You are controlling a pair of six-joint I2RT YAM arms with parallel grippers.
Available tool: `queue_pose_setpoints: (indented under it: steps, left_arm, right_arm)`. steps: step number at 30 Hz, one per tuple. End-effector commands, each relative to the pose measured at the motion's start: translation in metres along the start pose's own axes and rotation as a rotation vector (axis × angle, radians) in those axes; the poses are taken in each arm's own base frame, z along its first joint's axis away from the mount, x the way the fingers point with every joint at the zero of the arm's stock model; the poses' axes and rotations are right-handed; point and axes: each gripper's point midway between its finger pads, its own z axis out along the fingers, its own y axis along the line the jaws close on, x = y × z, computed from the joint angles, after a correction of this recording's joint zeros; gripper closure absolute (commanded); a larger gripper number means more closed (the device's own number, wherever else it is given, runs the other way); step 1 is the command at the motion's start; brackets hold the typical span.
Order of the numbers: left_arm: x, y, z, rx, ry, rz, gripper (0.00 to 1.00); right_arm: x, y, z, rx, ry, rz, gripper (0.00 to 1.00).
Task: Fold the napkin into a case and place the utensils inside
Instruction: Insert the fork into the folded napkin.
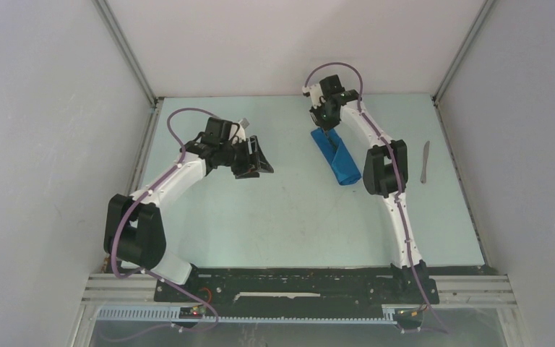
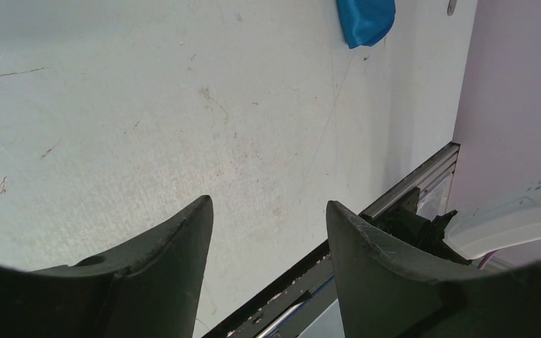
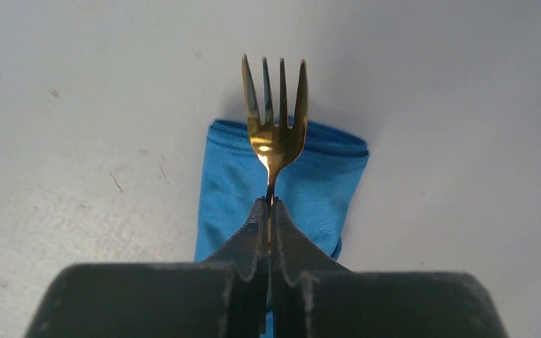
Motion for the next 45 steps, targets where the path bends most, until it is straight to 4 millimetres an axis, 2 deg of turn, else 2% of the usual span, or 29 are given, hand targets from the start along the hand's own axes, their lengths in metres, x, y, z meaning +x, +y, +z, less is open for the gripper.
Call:
queue_pose_setpoints:
  steps: [1,14,23,25,27,28,30,33,37,41,45]
  left_arm:
    - [-0.007,-0.016,-0.009,0.051,-0.027,0.044,0.35]
    - [-0.007,-0.021,-0.011,0.07,-0.033,0.047,0.34]
    - [-0.007,-0.023,-0.012,0.085,-0.03,0.047,0.34]
    - [-0.006,-0.024,-0.011,0.089,-0.028,0.045,0.34]
    - [-0.007,-0.025,-0.011,0.093,-0.027,0.045,0.34]
    - [-0.006,-0.025,-0.011,0.094,-0.027,0.044,0.34]
    - [-0.006,-0.026,-0.011,0.1,-0.025,0.045,0.34]
    - [-0.006,-0.025,-0.01,0.1,-0.021,0.042,0.34]
    - [-0.005,-0.025,-0.01,0.102,-0.018,0.041,0.34]
    - [-0.005,-0.026,-0.01,0.104,-0.018,0.042,0.34]
    - [-0.006,-0.026,-0.009,0.105,-0.017,0.044,0.34]
  right_arm:
    - [0.005,-0.013,-0.028,0.021,0.011,0.017,1.0]
    - [0.026,-0.009,-0.038,0.008,0.037,0.086,1.0]
    - [0.037,-0.008,-0.044,-0.025,0.023,0.137,1.0]
    - [0.034,-0.006,-0.046,-0.038,0.001,0.132,0.99]
    - [0.032,-0.009,-0.044,-0.003,-0.012,0.137,0.73]
    - [0.032,-0.009,-0.042,0.014,-0.015,0.128,0.66]
    - [0.031,-0.006,-0.037,0.039,-0.01,0.103,0.58]
    - [0.027,-0.004,-0.031,0.075,-0.01,0.07,0.53]
    - [0.024,-0.008,-0.023,0.103,0.002,0.069,0.56]
    - [0.023,-0.009,-0.014,0.097,0.015,0.061,0.71]
    - [0.021,-0.01,-0.007,0.091,0.015,0.06,0.67]
